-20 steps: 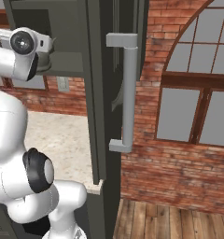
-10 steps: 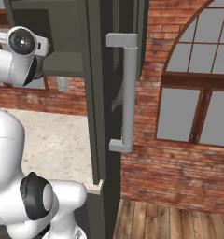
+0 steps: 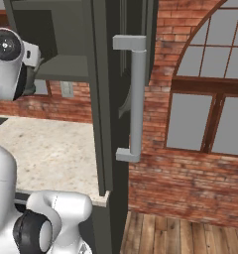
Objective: Open the cabinet, pick the kettle from the cabinet, and place it in the sink.
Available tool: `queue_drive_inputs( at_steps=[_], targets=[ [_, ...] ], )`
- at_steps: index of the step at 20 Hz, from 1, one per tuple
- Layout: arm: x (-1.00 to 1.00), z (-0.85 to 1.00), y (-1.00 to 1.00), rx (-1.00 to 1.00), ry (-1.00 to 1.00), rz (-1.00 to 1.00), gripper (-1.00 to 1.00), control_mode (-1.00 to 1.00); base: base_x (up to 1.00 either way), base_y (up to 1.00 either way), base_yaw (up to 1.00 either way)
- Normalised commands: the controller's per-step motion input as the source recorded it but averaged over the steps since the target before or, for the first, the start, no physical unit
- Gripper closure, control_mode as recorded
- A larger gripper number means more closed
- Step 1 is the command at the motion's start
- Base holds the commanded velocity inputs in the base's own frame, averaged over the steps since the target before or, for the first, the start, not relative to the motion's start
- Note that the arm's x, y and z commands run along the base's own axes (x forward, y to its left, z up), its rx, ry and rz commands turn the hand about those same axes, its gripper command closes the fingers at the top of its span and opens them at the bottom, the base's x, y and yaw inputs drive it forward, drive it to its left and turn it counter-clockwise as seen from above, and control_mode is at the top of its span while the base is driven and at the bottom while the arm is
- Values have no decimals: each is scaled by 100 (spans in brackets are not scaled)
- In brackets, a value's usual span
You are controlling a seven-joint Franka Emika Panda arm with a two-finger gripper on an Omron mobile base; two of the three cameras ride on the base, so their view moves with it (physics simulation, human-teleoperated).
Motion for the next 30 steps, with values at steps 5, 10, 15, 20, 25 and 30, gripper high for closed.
queue_drive_inputs(
  at_steps=[5,10,15,20,25,30],
  targets=[
    [-52,-22,18,-12,-1,0,100,-100,0,0,0],
    [-14,-29,10,-12,0,0,100,-100,0,0,0],
    [-10,-27,19,-8,0,0,100,-100,0,0,0],
    [-10,-29,23,-1,-4,0,100,-100,0,0,0],
    [-11,-31,25,-1,-5,-2,100,-100,0,0,0],
    [-2,-32,25,-8,-1,-6,100,-100,0,0,0]
  ],
)
